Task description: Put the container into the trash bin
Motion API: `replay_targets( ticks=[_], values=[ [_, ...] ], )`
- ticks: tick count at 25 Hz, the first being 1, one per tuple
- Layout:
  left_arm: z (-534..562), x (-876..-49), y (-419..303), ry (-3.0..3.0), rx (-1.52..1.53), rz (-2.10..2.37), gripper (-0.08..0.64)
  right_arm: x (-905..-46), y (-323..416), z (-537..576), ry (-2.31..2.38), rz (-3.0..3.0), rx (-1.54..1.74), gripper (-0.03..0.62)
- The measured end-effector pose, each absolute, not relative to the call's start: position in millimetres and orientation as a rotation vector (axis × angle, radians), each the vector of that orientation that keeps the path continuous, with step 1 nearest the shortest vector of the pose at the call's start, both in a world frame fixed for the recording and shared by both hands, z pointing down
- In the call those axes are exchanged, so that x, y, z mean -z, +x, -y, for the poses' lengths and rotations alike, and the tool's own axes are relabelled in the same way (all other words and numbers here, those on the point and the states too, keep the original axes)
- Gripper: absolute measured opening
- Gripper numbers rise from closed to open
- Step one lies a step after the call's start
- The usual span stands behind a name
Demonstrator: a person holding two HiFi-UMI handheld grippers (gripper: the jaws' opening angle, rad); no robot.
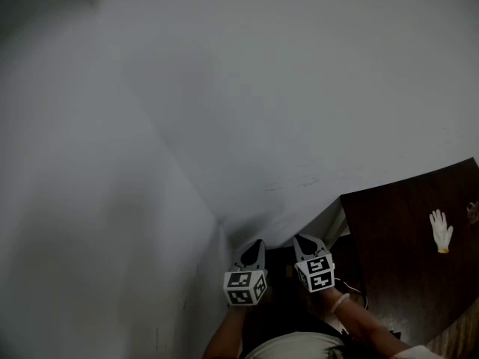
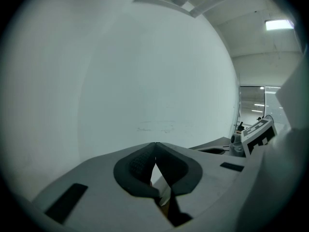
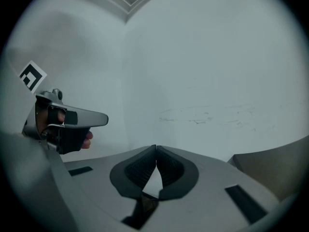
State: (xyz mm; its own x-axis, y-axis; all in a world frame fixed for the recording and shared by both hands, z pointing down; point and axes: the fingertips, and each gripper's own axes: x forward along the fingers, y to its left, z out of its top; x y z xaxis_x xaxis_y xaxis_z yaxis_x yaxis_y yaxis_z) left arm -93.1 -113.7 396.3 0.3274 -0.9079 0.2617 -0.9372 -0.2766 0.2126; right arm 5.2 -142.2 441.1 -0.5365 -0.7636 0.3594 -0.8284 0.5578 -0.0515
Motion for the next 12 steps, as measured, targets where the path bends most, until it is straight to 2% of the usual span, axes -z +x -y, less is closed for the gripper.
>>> replay_targets(
  ticks=[12],
  values=[
    [105,-364,-90,2.331,-0.093,1.688,0.020,-388,5,124,1.338,2.584,-0.151,0.009]
  ],
)
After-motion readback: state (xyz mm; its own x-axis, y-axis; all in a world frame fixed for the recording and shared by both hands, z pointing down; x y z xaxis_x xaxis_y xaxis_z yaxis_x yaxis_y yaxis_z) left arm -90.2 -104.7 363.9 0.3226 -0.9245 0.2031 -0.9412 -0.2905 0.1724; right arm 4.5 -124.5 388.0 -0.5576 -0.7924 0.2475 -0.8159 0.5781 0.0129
